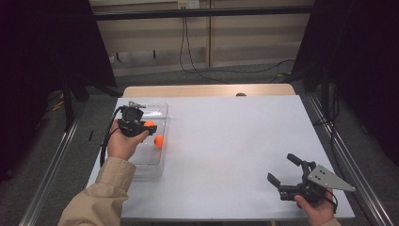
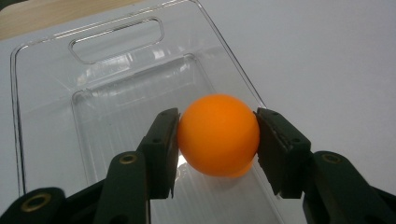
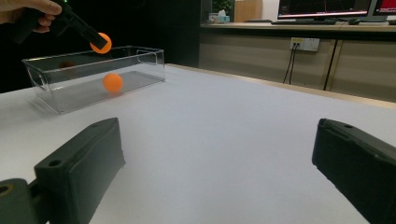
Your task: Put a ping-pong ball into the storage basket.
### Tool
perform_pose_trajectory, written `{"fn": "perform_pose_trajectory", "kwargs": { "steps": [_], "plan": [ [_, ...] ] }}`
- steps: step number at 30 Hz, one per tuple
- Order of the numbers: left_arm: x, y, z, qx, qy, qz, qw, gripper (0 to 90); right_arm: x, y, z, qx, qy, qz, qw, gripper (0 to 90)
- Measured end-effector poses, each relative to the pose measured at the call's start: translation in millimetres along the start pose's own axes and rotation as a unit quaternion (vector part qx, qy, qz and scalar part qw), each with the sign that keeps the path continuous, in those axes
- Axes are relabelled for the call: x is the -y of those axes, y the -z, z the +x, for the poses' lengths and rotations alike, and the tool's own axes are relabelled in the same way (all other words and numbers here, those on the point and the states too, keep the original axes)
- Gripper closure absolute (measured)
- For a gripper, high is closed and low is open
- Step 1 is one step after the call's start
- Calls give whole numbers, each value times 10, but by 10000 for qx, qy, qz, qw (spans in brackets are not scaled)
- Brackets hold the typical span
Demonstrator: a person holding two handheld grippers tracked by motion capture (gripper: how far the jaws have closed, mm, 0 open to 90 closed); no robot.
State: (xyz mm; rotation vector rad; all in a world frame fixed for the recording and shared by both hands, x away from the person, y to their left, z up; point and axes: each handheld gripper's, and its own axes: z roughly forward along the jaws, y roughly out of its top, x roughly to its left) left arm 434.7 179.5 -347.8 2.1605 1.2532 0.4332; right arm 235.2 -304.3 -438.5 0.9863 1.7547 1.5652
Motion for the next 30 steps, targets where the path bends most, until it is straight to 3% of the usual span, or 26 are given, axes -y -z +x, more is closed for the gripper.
{"fn": "perform_pose_trajectory", "kwargs": {
  "steps": [30],
  "plan": [
    [154,-43,90,-119,113,75,9998,512,-6,4,1,7,0,-7,10000,15]
  ]
}}
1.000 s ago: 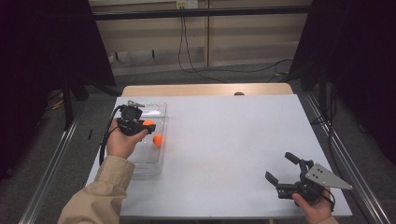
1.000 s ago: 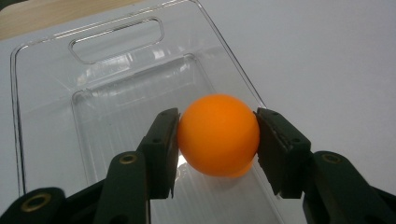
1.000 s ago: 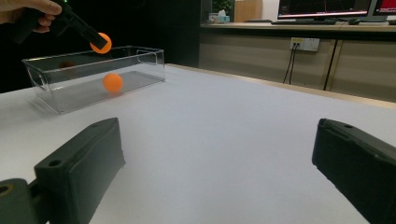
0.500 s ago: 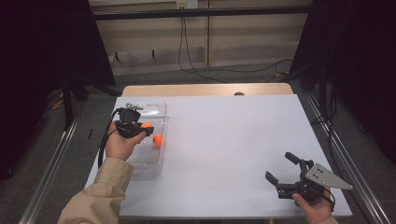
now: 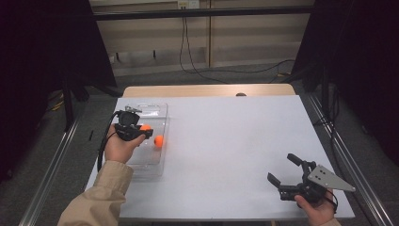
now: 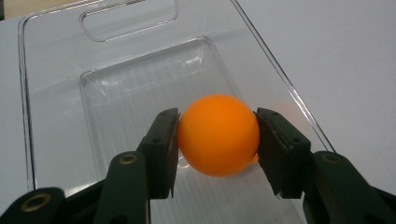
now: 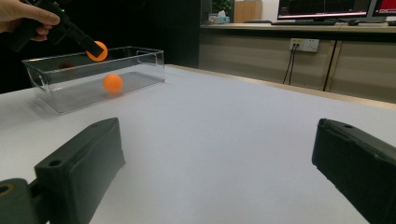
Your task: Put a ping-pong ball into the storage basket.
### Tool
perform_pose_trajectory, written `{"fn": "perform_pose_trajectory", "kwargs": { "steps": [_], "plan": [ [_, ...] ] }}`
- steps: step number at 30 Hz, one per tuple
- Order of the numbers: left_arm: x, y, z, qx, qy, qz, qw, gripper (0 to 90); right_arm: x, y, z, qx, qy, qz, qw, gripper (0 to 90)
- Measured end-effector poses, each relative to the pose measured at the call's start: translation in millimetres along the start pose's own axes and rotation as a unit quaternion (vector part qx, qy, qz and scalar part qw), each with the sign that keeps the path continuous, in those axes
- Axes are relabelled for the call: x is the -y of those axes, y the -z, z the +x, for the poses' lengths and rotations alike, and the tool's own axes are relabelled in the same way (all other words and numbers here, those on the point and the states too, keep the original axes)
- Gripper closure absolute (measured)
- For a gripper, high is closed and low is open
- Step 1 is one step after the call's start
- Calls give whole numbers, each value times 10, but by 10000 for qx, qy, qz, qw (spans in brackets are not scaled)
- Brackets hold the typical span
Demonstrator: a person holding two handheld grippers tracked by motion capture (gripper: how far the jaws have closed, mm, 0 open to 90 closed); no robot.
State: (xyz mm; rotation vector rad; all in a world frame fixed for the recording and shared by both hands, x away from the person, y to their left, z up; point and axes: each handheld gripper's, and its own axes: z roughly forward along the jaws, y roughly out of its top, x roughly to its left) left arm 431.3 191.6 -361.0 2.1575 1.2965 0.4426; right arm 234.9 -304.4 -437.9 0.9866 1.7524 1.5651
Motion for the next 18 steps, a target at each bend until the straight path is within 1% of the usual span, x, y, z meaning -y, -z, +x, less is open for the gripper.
{"fn": "perform_pose_trajectory", "kwargs": {
  "steps": [3,7,9,11,17,18],
  "plan": [
    [11,-7,8,3,-9,22,10000,512,0,0,1,-3,-4,2,10000,15],
    [31,-17,19,11,29,27,10000,512,1,0,1,0,-10,7,10000,15],
    [36,-19,20,-2,20,31,10000,512,3,-1,0,-2,-6,8,10000,15],
    [39,-21,18,-24,53,9,10000,512,2,-1,1,-1,-15,5,10000,15],
    [48,-26,29,-14,23,25,10000,512,2,-1,1,-4,-14,4,10000,15],
    [52,-30,26,0,43,35,10000,512,2,-1,1,0,-10,4,10000,15]
  ]
}}
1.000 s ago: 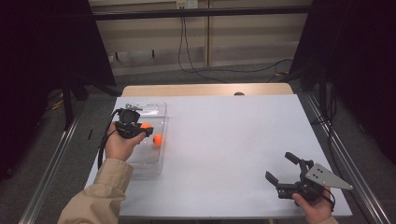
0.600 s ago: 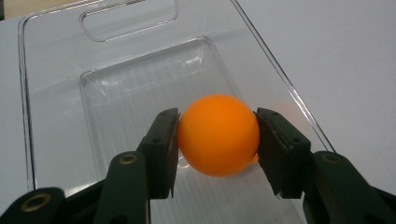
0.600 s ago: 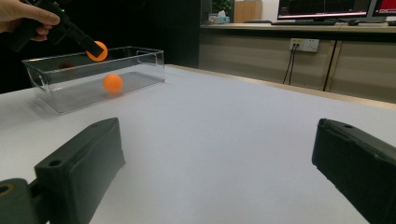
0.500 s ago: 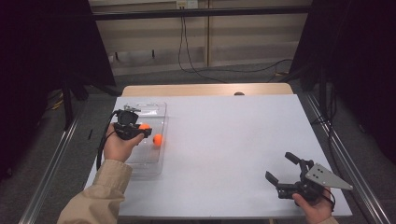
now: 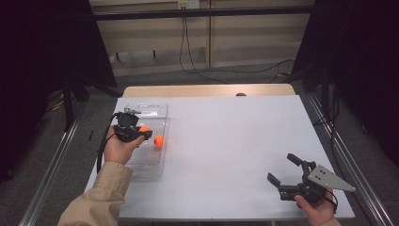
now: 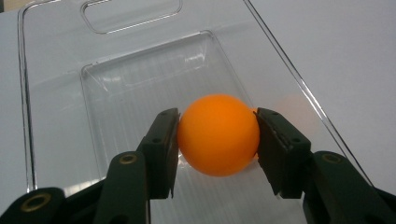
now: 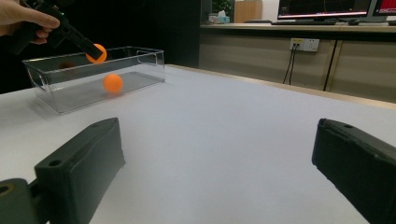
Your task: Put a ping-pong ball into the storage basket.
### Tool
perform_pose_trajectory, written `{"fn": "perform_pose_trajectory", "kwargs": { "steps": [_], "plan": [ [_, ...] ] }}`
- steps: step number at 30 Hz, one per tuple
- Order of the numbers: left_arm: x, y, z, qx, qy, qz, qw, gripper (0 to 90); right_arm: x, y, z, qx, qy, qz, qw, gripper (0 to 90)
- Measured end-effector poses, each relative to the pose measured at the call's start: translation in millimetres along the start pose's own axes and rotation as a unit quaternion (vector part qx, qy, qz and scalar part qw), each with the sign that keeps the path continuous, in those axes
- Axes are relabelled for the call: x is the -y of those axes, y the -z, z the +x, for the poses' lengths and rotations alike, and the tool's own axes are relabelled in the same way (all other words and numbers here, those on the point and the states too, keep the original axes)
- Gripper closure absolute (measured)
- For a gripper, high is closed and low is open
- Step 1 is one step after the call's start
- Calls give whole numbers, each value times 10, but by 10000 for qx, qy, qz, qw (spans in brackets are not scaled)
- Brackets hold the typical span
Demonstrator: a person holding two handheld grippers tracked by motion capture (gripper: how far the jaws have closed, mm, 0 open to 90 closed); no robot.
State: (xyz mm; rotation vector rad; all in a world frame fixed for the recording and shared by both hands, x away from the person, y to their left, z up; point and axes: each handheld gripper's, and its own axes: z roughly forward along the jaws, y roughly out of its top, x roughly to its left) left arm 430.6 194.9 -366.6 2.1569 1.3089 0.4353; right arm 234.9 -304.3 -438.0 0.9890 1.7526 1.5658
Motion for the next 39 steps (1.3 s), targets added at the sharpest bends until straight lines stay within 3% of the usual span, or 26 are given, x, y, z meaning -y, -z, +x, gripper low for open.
{"fn": "perform_pose_trajectory", "kwargs": {
  "steps": [39],
  "plan": [
    [92,-96,34,-19,62,93,9999,512,-1,2,0,-10,7,-8,10000,15]
  ]
}}
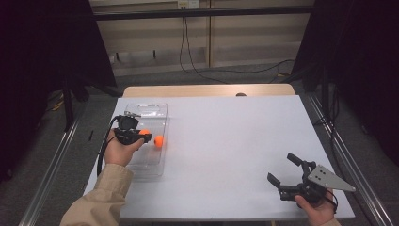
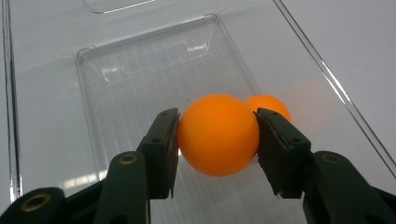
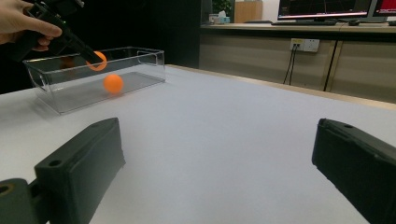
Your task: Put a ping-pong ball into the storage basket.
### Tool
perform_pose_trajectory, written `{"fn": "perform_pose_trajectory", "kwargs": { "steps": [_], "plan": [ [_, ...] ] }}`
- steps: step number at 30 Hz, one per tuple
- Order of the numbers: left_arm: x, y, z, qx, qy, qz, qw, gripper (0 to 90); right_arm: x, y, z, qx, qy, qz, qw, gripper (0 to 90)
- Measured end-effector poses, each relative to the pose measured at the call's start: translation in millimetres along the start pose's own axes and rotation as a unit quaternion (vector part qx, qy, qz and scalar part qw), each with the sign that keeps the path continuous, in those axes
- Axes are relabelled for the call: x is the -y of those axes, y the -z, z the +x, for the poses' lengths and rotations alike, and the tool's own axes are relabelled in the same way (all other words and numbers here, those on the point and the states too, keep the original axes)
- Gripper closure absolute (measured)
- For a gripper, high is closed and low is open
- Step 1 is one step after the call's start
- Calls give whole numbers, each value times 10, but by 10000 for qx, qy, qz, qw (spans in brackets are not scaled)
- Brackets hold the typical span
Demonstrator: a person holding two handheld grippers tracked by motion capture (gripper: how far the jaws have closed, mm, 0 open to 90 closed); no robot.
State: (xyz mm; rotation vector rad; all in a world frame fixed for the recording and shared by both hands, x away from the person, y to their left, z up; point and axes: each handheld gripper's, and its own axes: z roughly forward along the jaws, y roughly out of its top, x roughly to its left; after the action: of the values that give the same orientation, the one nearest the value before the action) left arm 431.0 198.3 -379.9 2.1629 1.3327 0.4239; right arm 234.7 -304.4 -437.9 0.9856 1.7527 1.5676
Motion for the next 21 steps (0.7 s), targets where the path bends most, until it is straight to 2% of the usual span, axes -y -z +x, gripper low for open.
{"fn": "perform_pose_trajectory", "kwargs": {
  "steps": [21],
  "plan": [
    [62,-41,45,-69,57,40,10000,511,-1,3,0,9,2,-3,10000,15]
  ]
}}
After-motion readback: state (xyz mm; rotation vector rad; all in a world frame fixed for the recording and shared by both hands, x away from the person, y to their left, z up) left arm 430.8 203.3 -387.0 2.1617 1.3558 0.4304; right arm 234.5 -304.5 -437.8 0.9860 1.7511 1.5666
